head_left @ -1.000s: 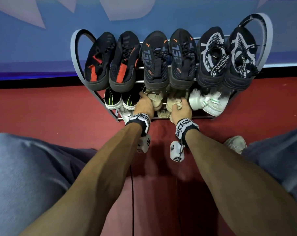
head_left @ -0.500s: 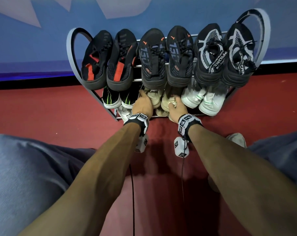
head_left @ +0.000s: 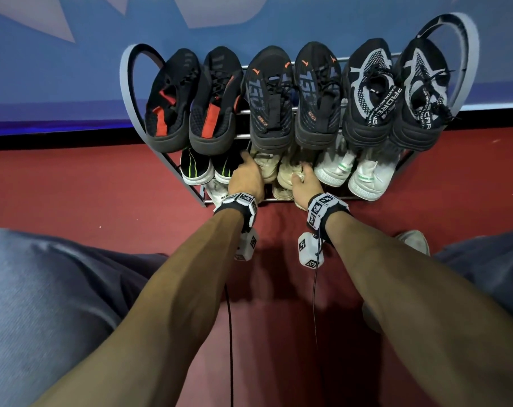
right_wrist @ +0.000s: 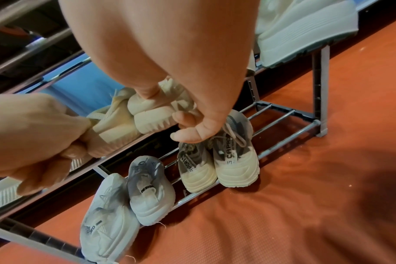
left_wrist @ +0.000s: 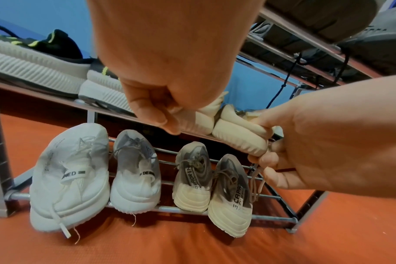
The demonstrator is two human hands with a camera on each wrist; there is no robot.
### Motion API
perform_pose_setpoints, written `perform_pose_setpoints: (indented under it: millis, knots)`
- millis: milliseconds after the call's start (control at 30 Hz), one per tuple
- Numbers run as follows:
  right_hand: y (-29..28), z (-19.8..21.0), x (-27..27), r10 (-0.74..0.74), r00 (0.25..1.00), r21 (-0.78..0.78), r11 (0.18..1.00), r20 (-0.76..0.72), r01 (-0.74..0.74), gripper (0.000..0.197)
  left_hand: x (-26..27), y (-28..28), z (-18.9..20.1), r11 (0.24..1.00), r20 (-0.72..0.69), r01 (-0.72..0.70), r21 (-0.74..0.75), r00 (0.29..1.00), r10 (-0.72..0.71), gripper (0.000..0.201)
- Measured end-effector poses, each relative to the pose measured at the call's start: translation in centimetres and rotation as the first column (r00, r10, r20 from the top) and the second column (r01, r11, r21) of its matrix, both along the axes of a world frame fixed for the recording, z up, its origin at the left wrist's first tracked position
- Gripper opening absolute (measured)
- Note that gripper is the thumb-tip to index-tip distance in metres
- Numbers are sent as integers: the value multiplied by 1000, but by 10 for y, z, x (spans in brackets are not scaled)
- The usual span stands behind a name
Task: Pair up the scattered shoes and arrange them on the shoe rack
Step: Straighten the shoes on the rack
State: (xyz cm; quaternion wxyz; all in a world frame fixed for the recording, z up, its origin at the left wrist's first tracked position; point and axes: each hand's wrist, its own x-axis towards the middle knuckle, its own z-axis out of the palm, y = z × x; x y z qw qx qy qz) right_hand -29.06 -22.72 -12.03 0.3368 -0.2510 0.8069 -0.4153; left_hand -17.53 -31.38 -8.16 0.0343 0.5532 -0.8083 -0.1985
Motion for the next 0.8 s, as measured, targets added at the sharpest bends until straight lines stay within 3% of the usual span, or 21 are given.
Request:
perform_pose_setpoints:
  millis: [167, 367, 467, 567, 700, 767, 800]
  knots:
    - [-7, -1, 6, -42, 997, 100, 994, -59, 48, 50, 0, 0, -4, 1000, -18, -19, 23, 1000, 19, 51]
    - [-12, -13, 2, -6, 997, 166, 986, -81, 20, 56, -1, -6, -1, 998, 20, -11, 63, 1000, 10, 63]
    - [-9, -11, -2, 58, 997, 177, 983, -55, -47, 59, 2, -4, 6, 999, 65, 6, 36, 998, -8, 66]
    - [10, 16, -3, 107, 994, 160, 982, -21, -102, 61, -1, -1, 17, 999, 115, 29, -45, 993, -23, 50]
    - [42, 30, -17, 326, 934, 120, 943, -147, -311, 68, -9, 13, 29, 993, 72, 42, -114, 997, -34, 46]
    - [59, 34, -23, 381, 897, 92, 924, -223, -370, 55, -14, 23, 31, 981, 90, 116, -157, 991, -102, 37]
    - [67, 39, -26, 353, 897, 89, 935, -267, -342, 39, -18, 29, 32, 969, 103, 167, -183, 983, -150, 32]
